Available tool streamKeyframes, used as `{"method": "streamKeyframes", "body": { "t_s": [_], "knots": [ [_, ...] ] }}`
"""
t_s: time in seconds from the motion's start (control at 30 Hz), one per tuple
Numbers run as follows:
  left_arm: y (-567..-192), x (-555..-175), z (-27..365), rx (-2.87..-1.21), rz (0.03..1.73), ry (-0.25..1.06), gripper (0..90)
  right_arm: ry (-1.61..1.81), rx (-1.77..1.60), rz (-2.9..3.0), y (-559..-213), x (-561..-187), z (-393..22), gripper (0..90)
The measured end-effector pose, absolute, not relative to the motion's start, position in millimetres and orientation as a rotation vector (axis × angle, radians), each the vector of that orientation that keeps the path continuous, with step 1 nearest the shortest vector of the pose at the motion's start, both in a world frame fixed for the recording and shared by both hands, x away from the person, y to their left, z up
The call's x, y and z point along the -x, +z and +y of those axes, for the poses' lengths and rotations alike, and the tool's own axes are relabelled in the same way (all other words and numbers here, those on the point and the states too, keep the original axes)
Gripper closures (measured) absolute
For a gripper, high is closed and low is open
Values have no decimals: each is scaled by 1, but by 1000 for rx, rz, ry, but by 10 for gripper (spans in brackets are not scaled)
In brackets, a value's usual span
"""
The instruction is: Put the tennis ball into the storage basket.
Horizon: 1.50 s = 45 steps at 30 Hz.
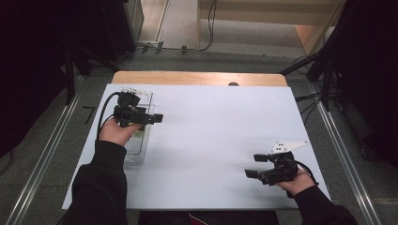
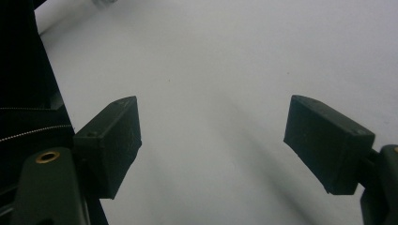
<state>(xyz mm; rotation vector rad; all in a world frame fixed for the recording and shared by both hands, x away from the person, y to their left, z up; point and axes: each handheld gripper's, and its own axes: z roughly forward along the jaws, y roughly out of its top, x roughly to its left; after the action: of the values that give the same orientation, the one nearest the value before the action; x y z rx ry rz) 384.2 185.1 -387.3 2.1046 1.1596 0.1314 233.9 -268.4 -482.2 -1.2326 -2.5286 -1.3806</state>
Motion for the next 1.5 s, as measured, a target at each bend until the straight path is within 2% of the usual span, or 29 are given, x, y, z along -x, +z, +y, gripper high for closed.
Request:
{"method": "streamKeyframes", "body": {
  "t_s": [1.5],
  "knots": [
    [-415, -329, 160, -2156, 954, 134, 185, -1371, 1236, -2537, -480, -232, -264, 171]
  ]
}}
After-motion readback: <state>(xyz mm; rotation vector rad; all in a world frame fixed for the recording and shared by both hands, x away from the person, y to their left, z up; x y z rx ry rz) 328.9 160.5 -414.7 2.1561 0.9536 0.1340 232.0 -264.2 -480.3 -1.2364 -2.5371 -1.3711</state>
